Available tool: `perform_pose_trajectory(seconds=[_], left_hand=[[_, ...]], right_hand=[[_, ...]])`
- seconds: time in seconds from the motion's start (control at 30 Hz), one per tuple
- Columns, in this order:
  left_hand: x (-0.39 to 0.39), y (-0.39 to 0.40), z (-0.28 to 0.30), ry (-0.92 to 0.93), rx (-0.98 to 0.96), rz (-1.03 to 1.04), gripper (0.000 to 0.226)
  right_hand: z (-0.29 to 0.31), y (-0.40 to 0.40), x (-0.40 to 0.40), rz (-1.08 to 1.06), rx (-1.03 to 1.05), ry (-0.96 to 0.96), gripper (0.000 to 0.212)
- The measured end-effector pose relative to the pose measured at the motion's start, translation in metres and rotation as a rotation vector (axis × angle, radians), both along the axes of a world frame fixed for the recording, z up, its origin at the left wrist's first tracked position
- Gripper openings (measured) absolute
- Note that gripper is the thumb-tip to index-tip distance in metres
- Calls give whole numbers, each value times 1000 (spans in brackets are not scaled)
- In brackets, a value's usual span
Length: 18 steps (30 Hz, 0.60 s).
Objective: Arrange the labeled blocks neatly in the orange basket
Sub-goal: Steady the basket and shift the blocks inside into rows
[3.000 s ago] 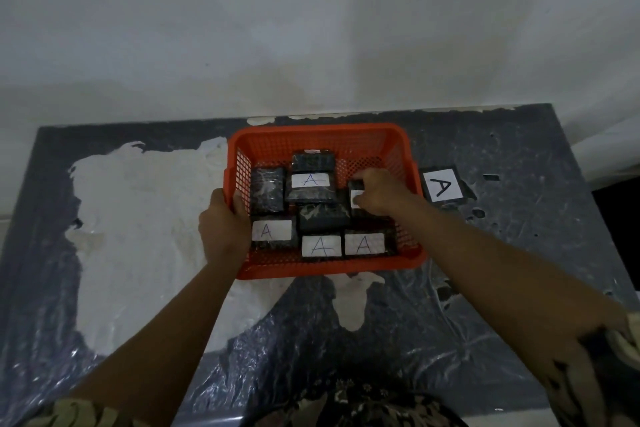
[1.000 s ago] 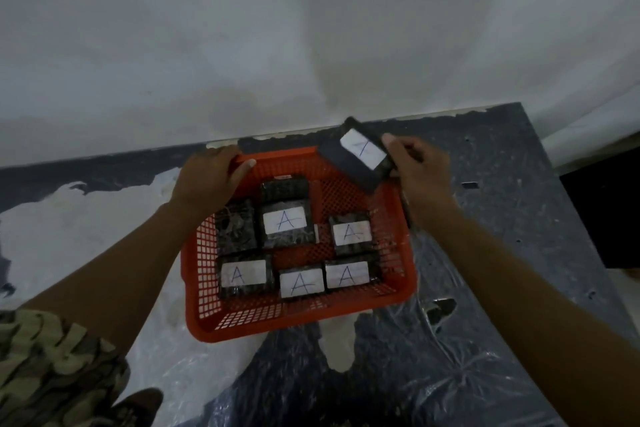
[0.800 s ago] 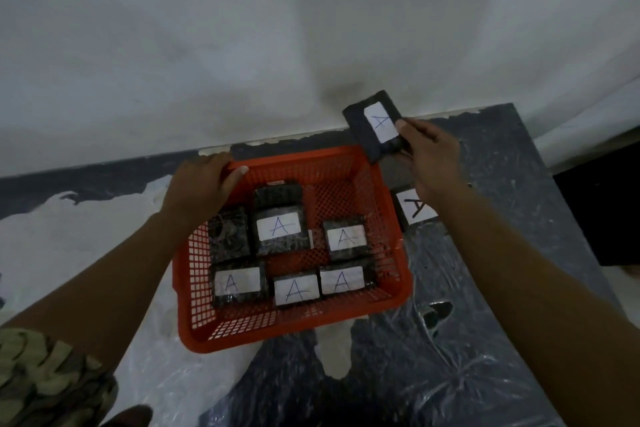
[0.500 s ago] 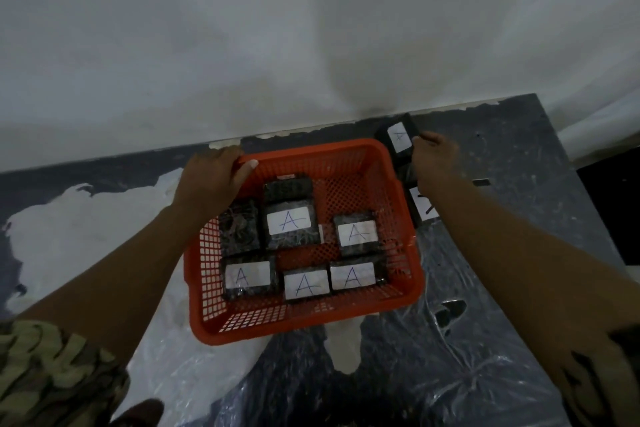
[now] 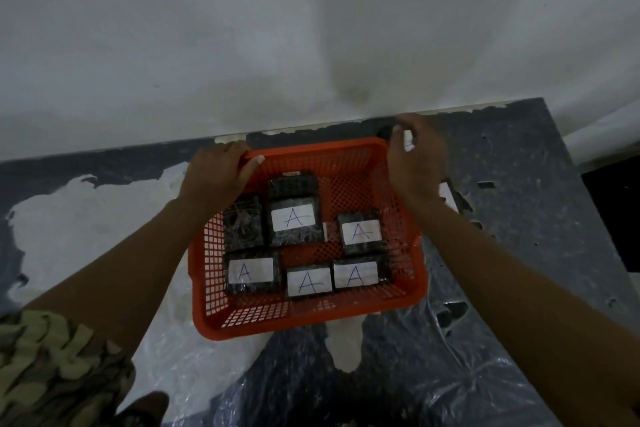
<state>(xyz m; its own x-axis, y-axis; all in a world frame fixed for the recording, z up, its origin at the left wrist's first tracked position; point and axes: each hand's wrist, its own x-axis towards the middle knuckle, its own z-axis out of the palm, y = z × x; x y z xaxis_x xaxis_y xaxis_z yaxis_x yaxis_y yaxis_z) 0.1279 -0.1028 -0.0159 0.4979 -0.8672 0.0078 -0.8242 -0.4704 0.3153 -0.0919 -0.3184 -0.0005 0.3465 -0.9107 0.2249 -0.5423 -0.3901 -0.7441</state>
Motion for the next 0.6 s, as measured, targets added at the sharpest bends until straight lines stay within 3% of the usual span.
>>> perform_pose_trajectory(seconds=[0.1,0.2,0.37,0.5,0.6], left_hand=[[-1,0,-1,-2,-5,-2,49],[0,-1,-2,-6,-3,2,48],[3,-1,-4,-28,-25,-14,46],[4,-1,-7,-40,-33,-18,47],[4,0,-8,-48,-41,-23,47]], right_hand=[[1,41,13,228,-82,-13,15],[-16,70,24,375,106,110,15],[-43,80,49,264,582,207,33],[-48,77,64,157,720,187,37],[-46,78,65,164,796,155,24]])
